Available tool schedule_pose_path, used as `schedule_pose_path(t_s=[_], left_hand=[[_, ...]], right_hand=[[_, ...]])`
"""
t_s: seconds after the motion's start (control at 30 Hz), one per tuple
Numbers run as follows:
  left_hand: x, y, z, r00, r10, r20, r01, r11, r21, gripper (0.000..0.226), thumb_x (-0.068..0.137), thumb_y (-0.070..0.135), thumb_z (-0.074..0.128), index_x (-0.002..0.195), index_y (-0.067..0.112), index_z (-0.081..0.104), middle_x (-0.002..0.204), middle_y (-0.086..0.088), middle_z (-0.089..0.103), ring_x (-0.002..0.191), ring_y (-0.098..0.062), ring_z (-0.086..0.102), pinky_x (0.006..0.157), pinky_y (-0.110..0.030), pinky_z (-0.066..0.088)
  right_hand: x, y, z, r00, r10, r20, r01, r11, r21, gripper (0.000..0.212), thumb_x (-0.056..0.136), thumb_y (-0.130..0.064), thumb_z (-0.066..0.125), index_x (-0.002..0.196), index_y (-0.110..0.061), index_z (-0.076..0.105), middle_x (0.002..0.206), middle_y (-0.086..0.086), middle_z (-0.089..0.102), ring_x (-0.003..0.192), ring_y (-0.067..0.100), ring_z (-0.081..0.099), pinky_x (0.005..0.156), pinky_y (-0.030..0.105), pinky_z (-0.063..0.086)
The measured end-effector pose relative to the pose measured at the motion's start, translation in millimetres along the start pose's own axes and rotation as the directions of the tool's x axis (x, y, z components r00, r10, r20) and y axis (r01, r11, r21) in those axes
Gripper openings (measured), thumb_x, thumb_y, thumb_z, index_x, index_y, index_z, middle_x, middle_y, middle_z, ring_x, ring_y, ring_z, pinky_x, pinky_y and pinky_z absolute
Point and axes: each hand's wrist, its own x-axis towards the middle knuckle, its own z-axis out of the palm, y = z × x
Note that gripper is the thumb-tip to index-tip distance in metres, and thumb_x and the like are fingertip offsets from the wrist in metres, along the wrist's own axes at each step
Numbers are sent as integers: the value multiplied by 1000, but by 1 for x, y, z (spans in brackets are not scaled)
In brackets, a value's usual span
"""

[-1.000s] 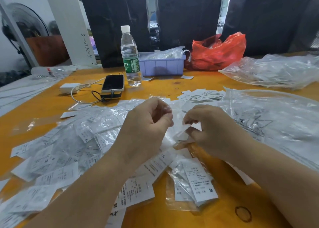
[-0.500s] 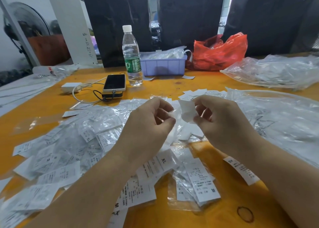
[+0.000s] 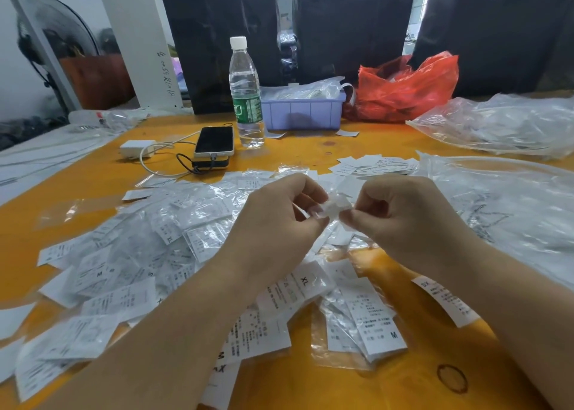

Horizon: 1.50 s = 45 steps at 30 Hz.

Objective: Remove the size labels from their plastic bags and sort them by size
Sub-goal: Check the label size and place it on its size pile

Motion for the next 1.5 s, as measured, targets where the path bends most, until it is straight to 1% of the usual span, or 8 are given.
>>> schedule_pose_path(t_s=[0.2, 0.33, 0.5, 0.77, 0.97, 1.17, 1.33, 1.5], left_hand=[[1, 1, 1, 1000, 20, -15, -20, 1000, 9, 12, 84, 23, 72, 87, 32, 65, 80, 16, 66, 71, -1, 59, 60, -8, 45], [-1, 3, -2, 1000, 7, -15, -7, 1000, 22, 19, 84, 19, 73, 91, 33, 63, 81, 16, 65, 73, 2, 60, 62, -8, 46], [0, 2, -4, 997, 24, -67, -23, 1000, 15, 26, 82, 17, 76, 94, 35, 61, 79, 14, 65, 71, 3, 61, 62, -8, 47], [0, 3, -3, 993, 41, -107, -41, 999, 7, 16, 84, 20, 74, 91, 31, 65, 75, 15, 62, 66, -2, 56, 61, -13, 47], [1, 3, 0, 996, 30, -89, -33, 999, -36, 10, 90, 25, 67, 80, 26, 67, 71, 15, 62, 60, -1, 52, 55, -11, 42], [0, 5, -1, 998, -9, -68, 0, 991, -131, 13, 94, 23, 60, 83, 27, 66, 75, 10, 70, 67, -7, 63, 63, -23, 54], [3, 6, -3, 993, -120, -8, 109, 925, -363, 10, 95, 21, 59, 90, 17, 67, 74, 5, 72, 63, -8, 64, 60, -18, 55], [5, 10, -7, 974, -221, 44, 208, 805, -556, 8, 95, 19, 60, 92, 13, 64, 75, 1, 73, 63, -9, 64, 60, -25, 57]], right_hand=[[-2, -3, -1, 1000, -2, -18, 2, 999, -37, 23, 80, -13, 75, 64, -15, 59, 63, -5, 55, 60, 9, 50, 54, 26, 40], [-2, -4, -3, 995, 29, -94, -30, 1000, -10, 14, 80, -6, 67, 72, -14, 60, 75, 2, 64, 69, 19, 60, 62, 42, 54], [0, 1, 2, 999, 39, -36, -41, 998, -39, 27, 81, -8, 73, 68, -22, 54, 65, -7, 59, 58, 9, 54, 49, 24, 39], [-2, 0, 0, 995, 97, -3, -96, 993, 62, 31, 74, -18, 84, 64, -17, 54, 60, -4, 57, 58, 10, 53, 53, 29, 45], [-1, 2, -1, 992, 101, -75, -95, 993, 74, 44, 74, -37, 80, 57, -20, 44, 53, -8, 50, 50, 5, 45, 45, 15, 37], [-3, 0, 1, 991, 130, -4, -130, 991, 21, 28, 83, -34, 74, 66, -20, 56, 60, -7, 59, 61, 9, 56, 53, 23, 43], [-1, -11, -3, 980, 190, 53, -196, 919, 343, 25, 86, -30, 71, 70, -14, 62, 54, -6, 63, 43, 3, 55, 45, 13, 43], [-1, -14, -8, 948, 246, 204, -319, 758, 568, 17, 87, -18, 69, 77, -4, 64, 57, 0, 63, 49, 14, 55, 51, 21, 48]])
